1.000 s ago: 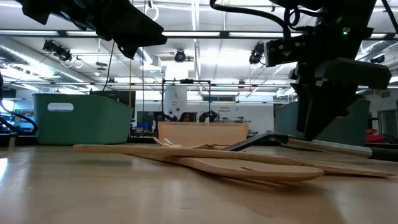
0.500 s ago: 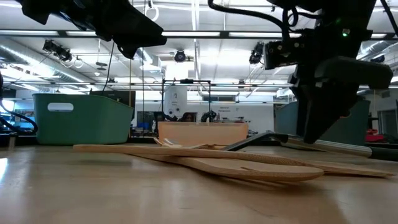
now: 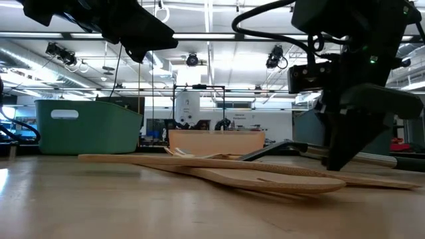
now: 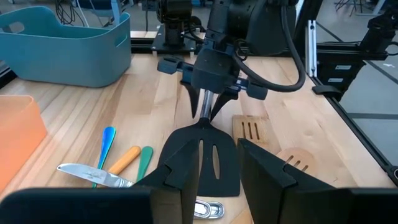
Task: Pick & Place Kitchen Items
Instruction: Put the black spatula into the blue bin
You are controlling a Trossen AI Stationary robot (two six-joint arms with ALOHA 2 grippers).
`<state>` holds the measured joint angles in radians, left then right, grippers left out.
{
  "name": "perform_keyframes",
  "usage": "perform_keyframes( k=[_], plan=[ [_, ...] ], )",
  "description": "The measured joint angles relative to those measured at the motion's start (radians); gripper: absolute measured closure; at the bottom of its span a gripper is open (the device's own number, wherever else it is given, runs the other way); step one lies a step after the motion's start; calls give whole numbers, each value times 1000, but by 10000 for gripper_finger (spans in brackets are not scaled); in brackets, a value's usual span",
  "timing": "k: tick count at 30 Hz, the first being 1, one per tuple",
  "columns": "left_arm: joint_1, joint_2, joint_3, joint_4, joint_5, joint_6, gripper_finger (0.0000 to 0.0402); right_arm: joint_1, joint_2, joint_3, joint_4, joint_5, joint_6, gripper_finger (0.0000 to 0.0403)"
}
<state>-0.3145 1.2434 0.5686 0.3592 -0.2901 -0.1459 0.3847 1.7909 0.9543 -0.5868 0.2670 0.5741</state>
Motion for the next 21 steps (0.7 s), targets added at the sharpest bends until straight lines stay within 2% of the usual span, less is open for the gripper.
perform_keyframes(
  k=[3, 10, 21],
  plan=[
    [0, 0, 0, 0, 0, 0, 287, 0, 1, 0, 4, -14, -20, 327],
    [0, 0, 0, -7, 0, 0, 287, -1, -6, 25, -35, -22, -53, 324],
    [0, 0, 0, -14, 0, -1, 287, -2, -150, 164, -373, 30, -32, 324]
  ],
)
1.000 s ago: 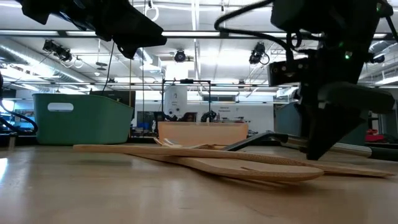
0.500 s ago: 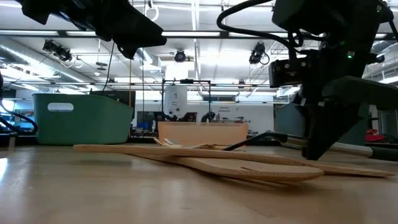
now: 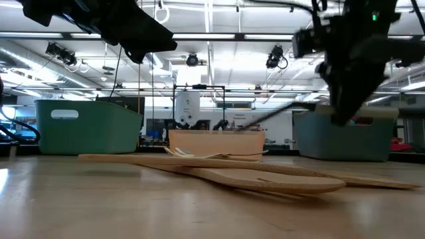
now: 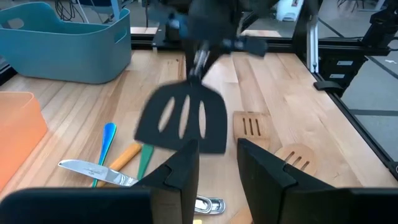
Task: Pick & Place Kitchen Items
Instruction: Put the black spatula into the blue bin
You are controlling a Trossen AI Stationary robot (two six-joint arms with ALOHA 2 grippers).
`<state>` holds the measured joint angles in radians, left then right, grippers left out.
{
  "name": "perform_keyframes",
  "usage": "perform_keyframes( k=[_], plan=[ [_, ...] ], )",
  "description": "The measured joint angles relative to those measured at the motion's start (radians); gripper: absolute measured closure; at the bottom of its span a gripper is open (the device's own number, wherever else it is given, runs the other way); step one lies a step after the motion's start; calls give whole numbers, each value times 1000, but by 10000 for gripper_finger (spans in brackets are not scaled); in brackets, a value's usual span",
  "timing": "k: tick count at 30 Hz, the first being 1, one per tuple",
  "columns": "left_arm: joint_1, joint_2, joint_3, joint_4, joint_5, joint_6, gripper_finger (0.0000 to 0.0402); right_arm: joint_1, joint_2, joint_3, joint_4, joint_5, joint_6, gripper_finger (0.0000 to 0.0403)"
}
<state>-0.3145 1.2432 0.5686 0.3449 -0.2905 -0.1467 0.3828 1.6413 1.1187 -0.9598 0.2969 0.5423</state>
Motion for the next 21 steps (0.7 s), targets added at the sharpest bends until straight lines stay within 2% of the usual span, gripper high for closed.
perform_keyframes(
  k=[6, 10, 14, 21],
  plan=[
    [0, 0, 0, 0, 0, 0, 287, -10, -106, 92, -197, 90, 114, 324],
    [0, 0, 0, 0, 0, -1, 287, -16, -185, 183, -368, 207, 222, 324],
    [0, 0, 0, 0, 0, -4, 287, -49, -280, 260, -486, 386, 387, 324],
    [0, 0, 0, -3, 0, -26, 287, -161, -440, 249, -502, 584, 520, 324]
  ],
)
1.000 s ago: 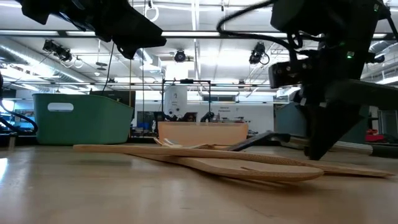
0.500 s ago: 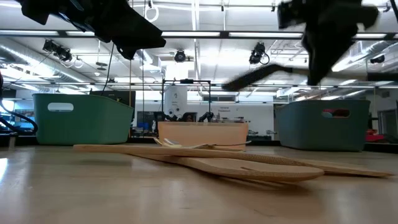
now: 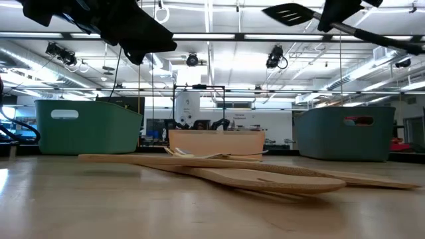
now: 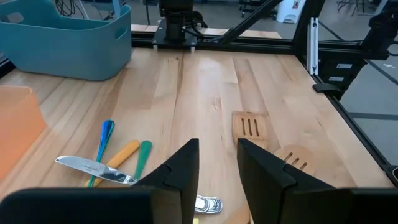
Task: Pick & Place Kitchen Items
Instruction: Put the black spatula into the blue bin
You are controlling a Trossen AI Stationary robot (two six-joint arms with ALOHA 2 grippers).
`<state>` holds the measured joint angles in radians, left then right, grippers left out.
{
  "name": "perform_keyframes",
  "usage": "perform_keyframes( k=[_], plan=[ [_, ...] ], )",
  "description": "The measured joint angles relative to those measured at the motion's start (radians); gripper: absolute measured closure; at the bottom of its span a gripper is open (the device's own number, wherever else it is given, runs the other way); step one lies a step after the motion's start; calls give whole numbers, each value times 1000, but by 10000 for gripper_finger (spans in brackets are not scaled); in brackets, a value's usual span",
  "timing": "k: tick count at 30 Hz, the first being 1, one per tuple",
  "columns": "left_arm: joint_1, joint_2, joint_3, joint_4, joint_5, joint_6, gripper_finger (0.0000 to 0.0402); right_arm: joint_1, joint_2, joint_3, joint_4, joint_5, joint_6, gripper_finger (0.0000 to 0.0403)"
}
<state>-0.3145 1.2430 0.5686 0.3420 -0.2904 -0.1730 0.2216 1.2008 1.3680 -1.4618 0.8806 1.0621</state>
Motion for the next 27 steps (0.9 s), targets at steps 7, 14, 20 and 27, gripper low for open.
perform_keyframes(
  k=[7, 14, 20, 27],
  plan=[
    [0, 0, 0, -3, 0, 0, 287, -157, -58, -8, 3, 141, 33, 324],
    [-3, 0, 0, -3, 0, -4, 287, -314, -36, -10, 22, 188, 15, 324],
    [-3, 0, 0, -3, 33, -22, 287, -395, -16, -64, 63, 280, -2, 324],
    [-3, 0, 0, -6, 67, -44, 287, -511, -19, -217, 170, 312, -102, 324]
  ],
)
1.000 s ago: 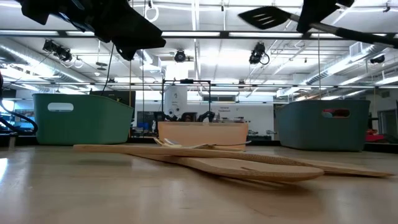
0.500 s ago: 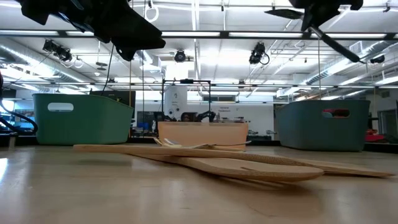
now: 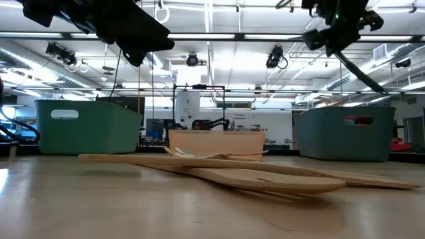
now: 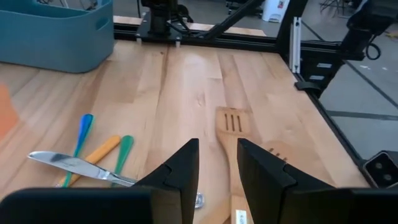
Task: Pick & Place Kitchen Items
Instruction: Put the black spatula into the blue bin
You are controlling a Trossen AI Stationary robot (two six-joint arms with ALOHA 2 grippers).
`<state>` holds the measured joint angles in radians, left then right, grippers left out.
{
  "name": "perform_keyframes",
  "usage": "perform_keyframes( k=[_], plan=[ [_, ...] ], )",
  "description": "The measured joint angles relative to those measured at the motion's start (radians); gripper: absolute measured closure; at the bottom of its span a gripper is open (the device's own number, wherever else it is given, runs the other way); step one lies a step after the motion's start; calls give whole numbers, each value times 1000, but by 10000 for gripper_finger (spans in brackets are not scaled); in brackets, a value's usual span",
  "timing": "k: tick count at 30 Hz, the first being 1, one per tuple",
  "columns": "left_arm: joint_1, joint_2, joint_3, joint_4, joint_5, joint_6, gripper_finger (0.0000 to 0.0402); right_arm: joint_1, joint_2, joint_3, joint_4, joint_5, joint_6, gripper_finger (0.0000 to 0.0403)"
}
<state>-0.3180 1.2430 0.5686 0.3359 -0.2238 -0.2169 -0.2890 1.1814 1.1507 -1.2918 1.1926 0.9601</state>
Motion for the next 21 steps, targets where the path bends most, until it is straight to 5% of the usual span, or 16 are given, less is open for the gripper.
perform_keyframes(
  k=[7, 21],
  plan=[
    [0, 0, 0, 0, 1, -1, 287, -91, -1, -77, 207, -2, -123, 324],
    [0, 0, 0, -28, 1, -35, 287, -352, -1, -259, 696, -285, -489, 324]
  ],
)
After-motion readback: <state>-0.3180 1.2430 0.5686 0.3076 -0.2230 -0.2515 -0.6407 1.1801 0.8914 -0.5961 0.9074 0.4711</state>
